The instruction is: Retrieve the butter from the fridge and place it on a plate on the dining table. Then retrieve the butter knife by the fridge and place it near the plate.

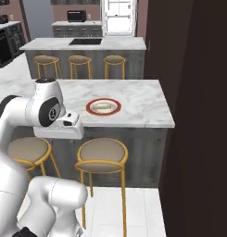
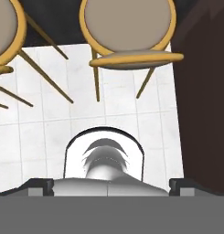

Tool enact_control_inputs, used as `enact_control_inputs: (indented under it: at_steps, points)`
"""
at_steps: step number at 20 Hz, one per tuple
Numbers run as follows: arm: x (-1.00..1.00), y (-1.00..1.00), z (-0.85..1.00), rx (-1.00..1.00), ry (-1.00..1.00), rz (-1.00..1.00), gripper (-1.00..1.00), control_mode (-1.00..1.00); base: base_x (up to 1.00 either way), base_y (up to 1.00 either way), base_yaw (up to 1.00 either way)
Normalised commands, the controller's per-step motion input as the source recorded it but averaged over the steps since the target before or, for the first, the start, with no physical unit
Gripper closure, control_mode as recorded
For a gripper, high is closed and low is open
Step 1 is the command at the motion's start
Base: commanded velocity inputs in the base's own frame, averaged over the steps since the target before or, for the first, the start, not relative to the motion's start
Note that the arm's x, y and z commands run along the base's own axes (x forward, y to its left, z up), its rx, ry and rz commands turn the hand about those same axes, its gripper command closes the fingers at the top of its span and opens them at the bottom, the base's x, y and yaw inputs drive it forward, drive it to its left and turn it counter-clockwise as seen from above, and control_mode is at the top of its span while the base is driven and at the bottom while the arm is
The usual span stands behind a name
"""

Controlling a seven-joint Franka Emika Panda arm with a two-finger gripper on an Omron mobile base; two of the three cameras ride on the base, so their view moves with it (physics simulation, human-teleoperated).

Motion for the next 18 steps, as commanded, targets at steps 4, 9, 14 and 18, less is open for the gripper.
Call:
enact_control_inputs:
  at_steps: [4, 9, 14, 18]
  points:
    - [0.0, 0.0, 0.0, 0.0, 0.0, 0.0, -1.0, 1.0, -0.93, -0.12, 0.0]
    - [0.0, 0.0, 0.0, 0.0, 0.0, 0.0, -1.0, 1.0, -0.14, 0.7, 0.0]
    - [0.0, 0.0, 0.0, 0.0, 0.0, 0.0, -1.0, 1.0, -0.09, 1.0, 0.05]
    - [0.0, 0.0, 0.0, 0.0, 0.0, 0.0, -1.0, 1.0, -0.08, 1.0, 0.03]
